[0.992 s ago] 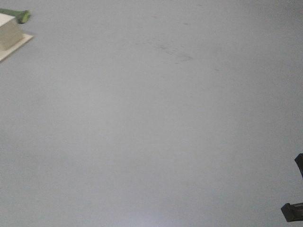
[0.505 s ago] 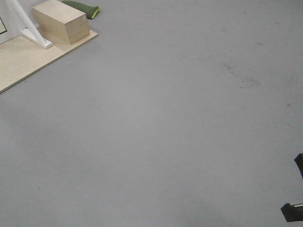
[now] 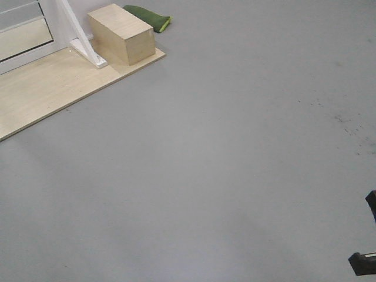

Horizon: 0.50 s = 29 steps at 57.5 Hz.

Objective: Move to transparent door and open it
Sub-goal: 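Drive forward and turn to face the white-framed glass door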

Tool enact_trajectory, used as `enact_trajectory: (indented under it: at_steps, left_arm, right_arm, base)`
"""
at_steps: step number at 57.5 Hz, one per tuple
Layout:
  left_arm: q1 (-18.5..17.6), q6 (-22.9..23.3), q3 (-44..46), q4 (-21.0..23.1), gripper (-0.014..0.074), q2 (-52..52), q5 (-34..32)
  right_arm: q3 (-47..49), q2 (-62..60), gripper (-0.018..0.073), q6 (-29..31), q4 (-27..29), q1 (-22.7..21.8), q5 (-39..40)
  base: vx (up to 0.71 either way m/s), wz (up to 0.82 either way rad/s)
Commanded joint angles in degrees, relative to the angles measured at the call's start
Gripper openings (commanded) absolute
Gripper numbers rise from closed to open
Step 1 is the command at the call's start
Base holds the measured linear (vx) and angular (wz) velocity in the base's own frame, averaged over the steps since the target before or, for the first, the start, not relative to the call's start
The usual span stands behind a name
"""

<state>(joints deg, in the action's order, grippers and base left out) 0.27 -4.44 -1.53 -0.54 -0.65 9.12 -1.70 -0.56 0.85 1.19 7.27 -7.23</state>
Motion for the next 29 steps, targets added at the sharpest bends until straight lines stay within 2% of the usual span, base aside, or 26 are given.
enact_trajectory:
  at_steps: [1,29]
  left_arm:
    - [-0.21,0.40,-1.70,0.13,0.0004,-0.72,-4.84]
    - [-0.21,0.40,-1.70,0.13,0.0004,-0.72,-4.84]
  right_arm:
    - [-0.82,-0.62,-0.0003,-0.04,-0.18,-0.32,4.92]
    - [-0.82,-0.62,-0.0003,-0.04,-0.18,-0.32,4.92]
  base:
    - [0.49,0.35]
    - [0.51,0.38]
